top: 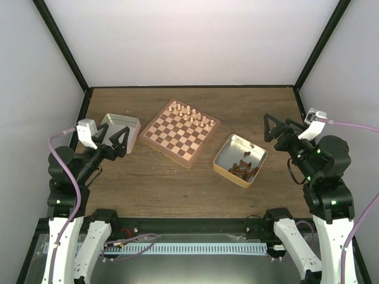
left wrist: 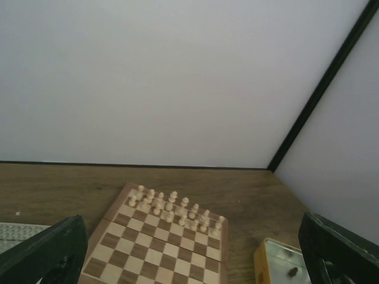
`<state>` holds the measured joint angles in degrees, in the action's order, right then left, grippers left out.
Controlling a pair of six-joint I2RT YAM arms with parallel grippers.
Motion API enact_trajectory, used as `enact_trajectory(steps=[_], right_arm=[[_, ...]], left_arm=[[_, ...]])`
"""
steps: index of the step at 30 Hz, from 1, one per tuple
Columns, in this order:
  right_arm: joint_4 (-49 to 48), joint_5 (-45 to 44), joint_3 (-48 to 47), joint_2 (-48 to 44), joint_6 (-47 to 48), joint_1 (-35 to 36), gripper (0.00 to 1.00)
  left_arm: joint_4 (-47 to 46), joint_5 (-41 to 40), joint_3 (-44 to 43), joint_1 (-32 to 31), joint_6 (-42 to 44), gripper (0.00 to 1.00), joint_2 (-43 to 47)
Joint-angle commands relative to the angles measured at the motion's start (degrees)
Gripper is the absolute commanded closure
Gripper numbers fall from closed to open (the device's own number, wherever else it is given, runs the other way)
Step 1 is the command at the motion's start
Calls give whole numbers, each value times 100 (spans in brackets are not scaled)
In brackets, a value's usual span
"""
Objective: Set up the chess pieces on the board
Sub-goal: Pick up the chess piece from the storage box.
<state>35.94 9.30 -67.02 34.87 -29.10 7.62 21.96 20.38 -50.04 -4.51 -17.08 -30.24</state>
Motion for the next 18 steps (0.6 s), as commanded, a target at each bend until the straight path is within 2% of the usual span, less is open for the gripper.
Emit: enact_trajectory(steps=[1, 8, 12, 18], right_arm=[[325, 490, 138, 0, -141, -209, 1], [606, 890, 497, 225, 233, -311, 5], [832, 609, 818, 562, 290, -329, 18], [1069, 166, 1281, 1469, 508, -333, 47]], left_arm=[[-79, 821, 197, 151, -134, 0, 258], [-414, 1793, 643, 227, 3, 0, 936], [-574, 2059, 819, 242, -96, 0, 1037], [-760, 1945, 998, 248, -165, 0, 835]])
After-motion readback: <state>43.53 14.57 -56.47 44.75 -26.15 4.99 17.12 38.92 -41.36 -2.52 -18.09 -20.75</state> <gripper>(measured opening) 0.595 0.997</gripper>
